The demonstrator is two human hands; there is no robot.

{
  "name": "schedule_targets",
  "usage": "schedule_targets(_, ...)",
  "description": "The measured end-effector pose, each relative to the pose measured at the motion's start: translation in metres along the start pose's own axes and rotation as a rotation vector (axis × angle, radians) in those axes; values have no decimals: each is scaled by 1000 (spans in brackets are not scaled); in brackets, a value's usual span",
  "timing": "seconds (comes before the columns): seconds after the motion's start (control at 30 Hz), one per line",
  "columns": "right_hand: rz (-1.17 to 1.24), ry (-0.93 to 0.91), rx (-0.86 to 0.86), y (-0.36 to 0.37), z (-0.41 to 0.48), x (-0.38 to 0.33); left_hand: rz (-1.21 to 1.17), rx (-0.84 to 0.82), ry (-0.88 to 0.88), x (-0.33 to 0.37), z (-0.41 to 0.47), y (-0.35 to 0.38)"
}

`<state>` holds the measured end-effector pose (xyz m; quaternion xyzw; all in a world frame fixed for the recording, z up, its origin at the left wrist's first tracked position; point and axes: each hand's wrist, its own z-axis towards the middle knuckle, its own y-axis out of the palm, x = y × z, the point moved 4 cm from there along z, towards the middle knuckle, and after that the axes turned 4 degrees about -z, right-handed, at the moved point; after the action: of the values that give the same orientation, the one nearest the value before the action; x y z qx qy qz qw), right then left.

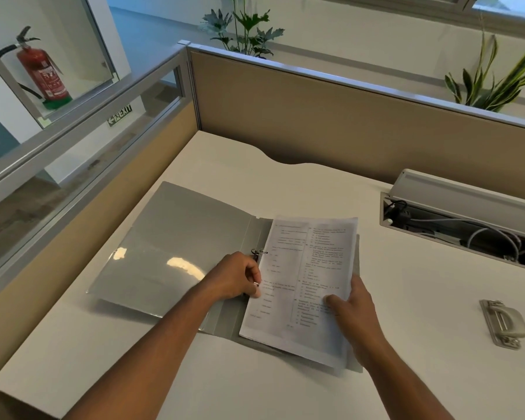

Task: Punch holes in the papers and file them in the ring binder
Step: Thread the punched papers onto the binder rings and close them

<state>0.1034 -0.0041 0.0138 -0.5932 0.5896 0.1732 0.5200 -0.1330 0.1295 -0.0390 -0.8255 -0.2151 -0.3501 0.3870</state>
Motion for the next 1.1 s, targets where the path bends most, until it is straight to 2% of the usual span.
schedule_targets(0.17,-109,-18,-24,-5,18,2,-82,-11,-11,-3,2,-7)
schedule_targets(0.37,-142,24,-82,-5,36,14,-46,276,-62,3,12,-4)
schedule_targets(0.57,-85,122,78,-8,44,33,6,341,-87,8,14,6)
schedule_targets(0.67,-176,151,123,-11,44,40,36,351,-96,7,15,8)
schedule_targets(0.77,-477,32,262,-10,39,37,53,361,-101,6,14,9)
schedule_targets(0.87,-734,-224,360,7,30,17,52,371,-105,7,14,9)
schedule_targets(0.97,-702,-415,171,40,29,-1,33,378,-120,7,14,8)
schedule_targets(1.03,-644,-452,-7,63,28,-6,26,368,-115,9,15,7)
schedule_targets(1.1,-636,-479,-113,81,27,-8,9,342,-99,8,14,2)
